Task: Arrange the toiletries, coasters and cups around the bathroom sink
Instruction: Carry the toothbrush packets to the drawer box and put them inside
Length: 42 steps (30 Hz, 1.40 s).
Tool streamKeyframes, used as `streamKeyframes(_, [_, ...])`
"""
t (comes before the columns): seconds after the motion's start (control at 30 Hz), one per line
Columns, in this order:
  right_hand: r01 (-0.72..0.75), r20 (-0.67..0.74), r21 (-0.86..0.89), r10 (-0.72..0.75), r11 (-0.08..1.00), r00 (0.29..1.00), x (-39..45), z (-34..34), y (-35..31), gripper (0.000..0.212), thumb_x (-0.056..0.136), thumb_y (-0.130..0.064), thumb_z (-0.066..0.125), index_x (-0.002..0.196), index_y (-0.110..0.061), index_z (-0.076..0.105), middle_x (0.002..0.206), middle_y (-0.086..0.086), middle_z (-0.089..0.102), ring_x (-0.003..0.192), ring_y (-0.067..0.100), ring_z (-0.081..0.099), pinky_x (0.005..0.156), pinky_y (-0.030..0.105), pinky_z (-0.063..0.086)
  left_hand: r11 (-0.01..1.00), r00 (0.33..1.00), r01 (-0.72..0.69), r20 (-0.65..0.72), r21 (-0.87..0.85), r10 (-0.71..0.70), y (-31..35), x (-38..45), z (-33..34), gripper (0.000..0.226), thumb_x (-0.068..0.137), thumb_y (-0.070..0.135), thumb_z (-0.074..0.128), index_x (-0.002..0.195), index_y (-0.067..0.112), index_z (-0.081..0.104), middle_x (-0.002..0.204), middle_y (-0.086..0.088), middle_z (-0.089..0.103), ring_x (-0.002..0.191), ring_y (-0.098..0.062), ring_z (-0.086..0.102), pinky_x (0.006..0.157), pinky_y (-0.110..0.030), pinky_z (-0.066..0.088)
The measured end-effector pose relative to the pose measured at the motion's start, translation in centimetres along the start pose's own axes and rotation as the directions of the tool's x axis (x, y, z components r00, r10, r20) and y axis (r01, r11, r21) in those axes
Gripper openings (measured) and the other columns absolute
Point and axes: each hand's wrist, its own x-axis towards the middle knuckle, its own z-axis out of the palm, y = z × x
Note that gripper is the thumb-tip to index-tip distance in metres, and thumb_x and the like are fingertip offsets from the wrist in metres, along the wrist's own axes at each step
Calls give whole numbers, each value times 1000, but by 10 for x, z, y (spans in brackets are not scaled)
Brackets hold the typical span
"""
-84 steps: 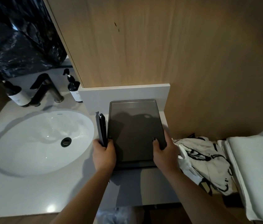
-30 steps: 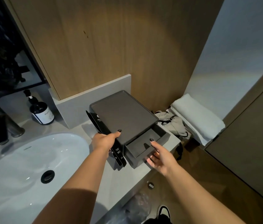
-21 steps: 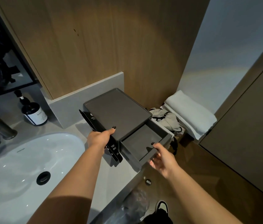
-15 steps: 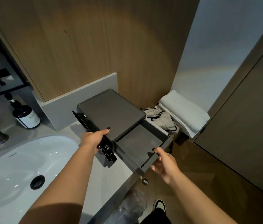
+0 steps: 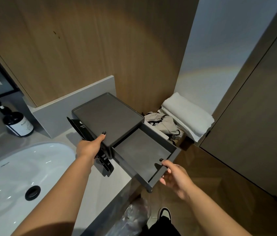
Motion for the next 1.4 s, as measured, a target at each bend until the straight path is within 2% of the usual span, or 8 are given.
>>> streamKeyframes(0.2, [37,-31,-274,-48,961,998,2,-17,-10,53,79,-31,75,119,-4,53,99,12,61,91,24,63,93,45,52,962,997,48,-50,-267,-64,-6,-12,-4,35,91,28,61,117,6,55,106,-11,65,95,-28,65,76,-37,54])
streamKeyframes(0.37, [302,-173,-599,-488,742,856,-1,-22,-33,55,83,-26,71,130,-13,45,133,8,41,103,20,51,95,36,45,902,994,-80,-97,-425,43,9,-57,0,25,94,19,54,117,9,51,107,-18,68,95,-30,68,76,-38,56])
streamKeyframes(0.5, [577,89,-560,-648,595,756,-16,-4,-64,36,87,-14,66,119,-17,50,123,1,43,89,0,51,67,2,41,864,977,-204,-147,-460,153,25,-99,3,28,93,17,57,119,4,54,103,-18,70,92,-27,70,76,-35,56])
streamKeyframes(0.67, [641,486,-440,-433,629,759,-34,7,-92,24,89,-16,62,113,-21,58,105,-10,59,96,3,59,82,13,50,827,983,-181,-84,-532,161,30,-144,27,24,84,15,71,107,11,66,102,-8,73,97,-24,68,94,-41,51])
streamKeyframes(0.8, [563,626,-402,-232,722,745,-37,-7,-100,23,88,-13,63,111,-18,65,92,-2,68,82,4,63,81,23,51,842,990,-127,-22,-524,136,17,-169,61,32,75,22,79,105,17,69,103,-4,74,105,-27,66,102,-49,45])
streamKeyframes(1.0, [413,693,-444,13,795,721,-33,-34,-97,17,86,-6,66,103,-9,67,97,17,73,82,19,69,70,25,55,915,985,-171,-62,-367,159,-6,-198,89,21,79,26,77,98,20,71,91,1,77,88,-20,72,93,-46,53])
streamKeyframes(1.2, [417,664,-547,73,726,745,-21,-41,-90,5,87,-11,64,85,-13,68,69,-1,68,59,7,59,49,16,42,909,995,-87,-75,-407,61,-24,-207,92,28,89,40,61,105,20,70,103,0,75,102,-24,68,102,-48,45])
streamKeyframes(1.4, [332,693,-536,181,776,698,-29,-22,-79,28,85,-14,71,109,-2,62,88,12,71,72,20,66,61,30,54,908,982,-167,-152,-384,116,-27,-210,76,11,87,16,69,97,13,72,90,-4,76,87,-23,72,89,-45,55])
